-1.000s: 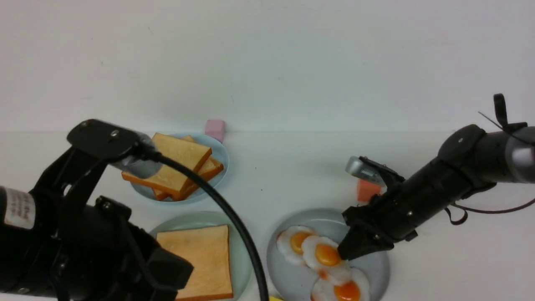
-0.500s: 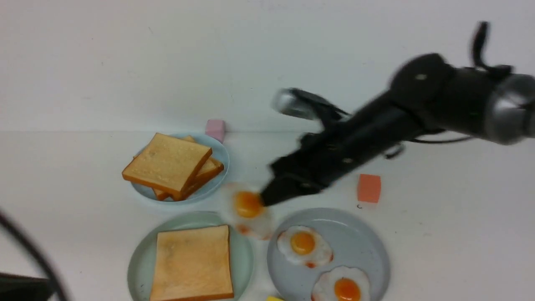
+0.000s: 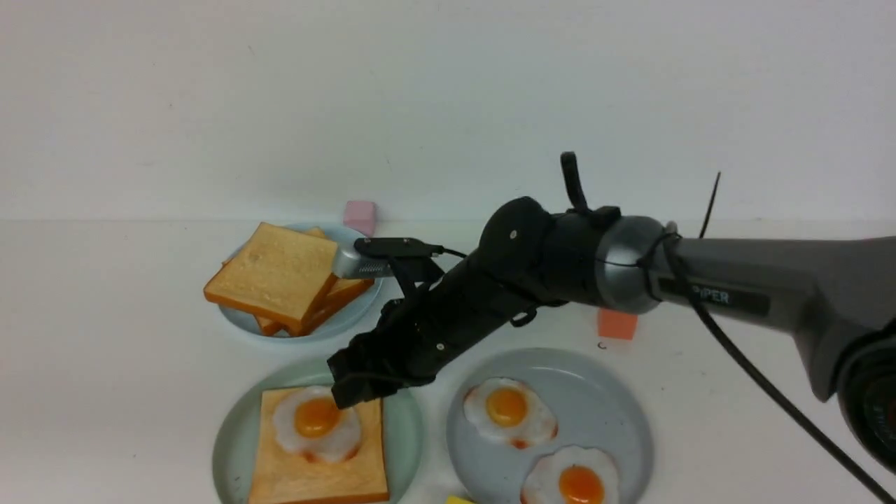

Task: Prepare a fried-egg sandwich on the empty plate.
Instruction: Use the right arm to place the fried egg on the slice of bread in the middle, then use the left arm to grab a slice of bread

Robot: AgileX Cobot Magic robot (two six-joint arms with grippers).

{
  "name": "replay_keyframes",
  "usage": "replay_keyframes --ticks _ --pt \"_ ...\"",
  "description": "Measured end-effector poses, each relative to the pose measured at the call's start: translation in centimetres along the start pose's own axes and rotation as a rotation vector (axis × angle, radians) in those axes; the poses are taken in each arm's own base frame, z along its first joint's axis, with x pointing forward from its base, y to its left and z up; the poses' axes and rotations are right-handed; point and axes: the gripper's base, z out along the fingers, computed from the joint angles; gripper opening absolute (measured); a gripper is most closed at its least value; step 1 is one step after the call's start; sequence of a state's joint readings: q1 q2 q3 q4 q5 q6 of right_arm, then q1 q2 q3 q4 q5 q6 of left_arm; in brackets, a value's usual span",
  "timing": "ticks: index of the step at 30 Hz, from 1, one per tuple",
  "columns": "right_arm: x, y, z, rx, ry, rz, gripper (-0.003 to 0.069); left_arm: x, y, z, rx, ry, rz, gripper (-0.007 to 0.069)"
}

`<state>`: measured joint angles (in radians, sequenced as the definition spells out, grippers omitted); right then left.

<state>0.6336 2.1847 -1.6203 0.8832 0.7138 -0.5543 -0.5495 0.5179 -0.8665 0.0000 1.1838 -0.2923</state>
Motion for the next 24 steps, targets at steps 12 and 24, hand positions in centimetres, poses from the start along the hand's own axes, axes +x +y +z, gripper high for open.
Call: replay_keyframes --ticks 12,24 --pt "-1.9 4.6 -18.4 0.130 -0.025 -0.089 0.0463 -3.5 -1.3 3.2 0.065 -0.088 -0.205 -0.0011" --pt "8.6 11.9 -34.4 0.387 -0.328 -0.190 0.0465 -14.4 0.5 17.1 -0.135 0.094 -0.435 0.0007"
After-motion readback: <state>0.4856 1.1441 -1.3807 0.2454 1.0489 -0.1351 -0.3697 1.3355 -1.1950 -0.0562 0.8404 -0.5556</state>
